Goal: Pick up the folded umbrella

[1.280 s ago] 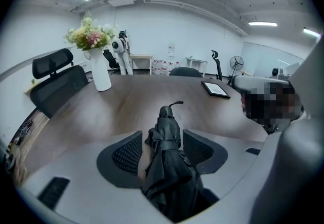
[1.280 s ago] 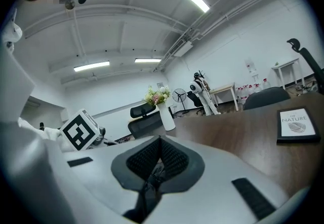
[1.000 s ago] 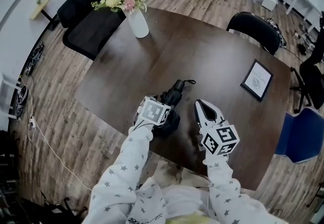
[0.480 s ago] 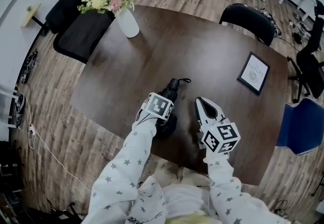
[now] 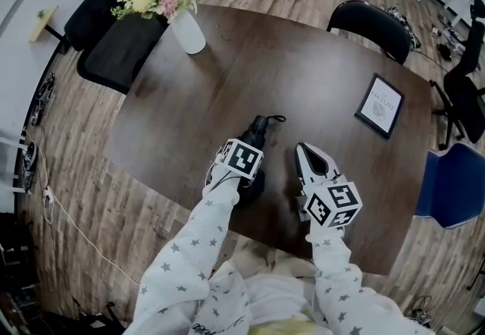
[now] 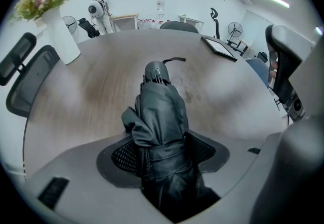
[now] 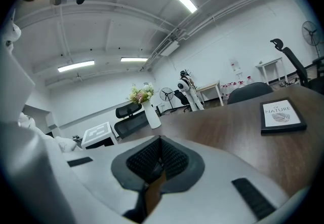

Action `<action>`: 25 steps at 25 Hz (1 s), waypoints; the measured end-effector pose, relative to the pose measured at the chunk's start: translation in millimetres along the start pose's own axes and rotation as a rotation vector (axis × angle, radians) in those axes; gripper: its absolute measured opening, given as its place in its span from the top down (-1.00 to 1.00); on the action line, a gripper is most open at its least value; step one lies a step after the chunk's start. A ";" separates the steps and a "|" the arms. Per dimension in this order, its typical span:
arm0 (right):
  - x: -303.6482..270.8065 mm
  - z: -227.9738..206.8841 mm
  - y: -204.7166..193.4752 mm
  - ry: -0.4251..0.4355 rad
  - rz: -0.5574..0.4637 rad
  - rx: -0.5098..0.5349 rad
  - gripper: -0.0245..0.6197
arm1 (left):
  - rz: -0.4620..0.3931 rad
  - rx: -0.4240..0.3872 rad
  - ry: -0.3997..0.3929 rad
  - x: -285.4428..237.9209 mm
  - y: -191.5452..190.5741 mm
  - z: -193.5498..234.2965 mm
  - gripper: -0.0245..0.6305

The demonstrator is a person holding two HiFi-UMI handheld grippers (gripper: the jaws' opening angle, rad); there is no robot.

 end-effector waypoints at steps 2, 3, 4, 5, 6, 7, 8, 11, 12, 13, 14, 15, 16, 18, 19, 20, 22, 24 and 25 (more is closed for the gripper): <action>-1.3 1.4 0.6 0.003 -0.002 0.001 0.86 | -0.012 -0.002 0.005 0.5 0.2 0.0 0.08; -1.8 2.2 1.3 0.005 -0.004 0.002 0.86 | -0.013 -0.004 0.011 0.9 0.0 0.1 0.10; -2.1 2.7 2.2 0.005 -0.005 0.005 0.86 | -0.018 -0.005 0.017 1.5 0.0 0.3 0.12; -2.2 3.1 3.0 0.005 -0.008 0.006 0.86 | -0.025 -0.004 0.020 2.1 -0.3 0.8 0.13; -1.9 3.3 3.7 0.004 -0.010 0.007 0.86 | -0.030 -0.001 0.020 3.0 -1.2 1.5 0.14; -1.4 3.3 4.5 0.002 -0.013 0.008 0.86 | -0.035 0.005 0.019 4.3 -2.6 2.4 0.15; -0.7 3.2 5.5 0.000 -0.017 0.009 0.86 | -0.041 0.014 0.016 6.4 -4.5 3.3 0.15; 1.5 2.6 11.9 -0.004 -0.031 0.016 0.86 | -0.065 0.060 -0.001 18.9 -12.4 6.7 0.16; 2.7 2.2 14.7 -0.005 -0.037 0.020 0.86 | -0.082 0.077 -0.010 23.9 -15.3 7.5 0.16; 4.0 1.7 17.5 -0.006 -0.043 0.024 0.86 | -0.104 0.095 -0.019 28.7 -18.0 7.9 0.16; 5.4 1.2 20.0 -0.008 -0.048 0.028 0.86 | -0.130 0.113 -0.027 33.6 -20.9 8.1 0.16; 6.8 1.1 22.2 -0.008 -0.054 0.032 0.86 | -0.158 0.133 -0.032 38.9 -24.1 8.2 0.16; 8.3 1.5 24.1 -0.007 -0.058 0.036 0.86 | -0.189 0.155 -0.036 44.8 -27.6 8.6 0.16; 11.3 2.9 27.3 -0.004 -0.066 0.046 0.86 | -0.261 0.195 -0.049 57.9 -34.3 9.1 0.17; 12.0 3.3 29.0 -0.001 -0.070 0.052 0.86 | -0.300 0.211 -0.058 64.5 -36.7 9.3 0.17; 12.0 3.7 30.9 0.002 -0.076 0.058 0.86 | -0.339 0.224 -0.064 70.9 -38.6 9.7 0.16; 10.5 5.7 34.7 0.014 -0.088 0.073 0.86 | -0.410 0.246 -0.060 83.3 -42.6 11.4 0.17; 10.4 9.1 37.5 0.025 -0.095 0.087 0.86 | -0.468 0.260 -0.055 98.5 -47.1 12.0 0.17; 11.4 10.8 38.5 0.028 -0.097 0.090 0.86 | -0.492 0.267 -0.057 106.9 -49.3 11.7 0.17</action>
Point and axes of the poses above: the fingertips, and each gripper's own axes: x backward along the fingers, z to its left, y out of its top, the point moved 9 cm from there along x, backward along the fingers, and after that the axes turned 13 degrees about x, right-handed, at the moved point
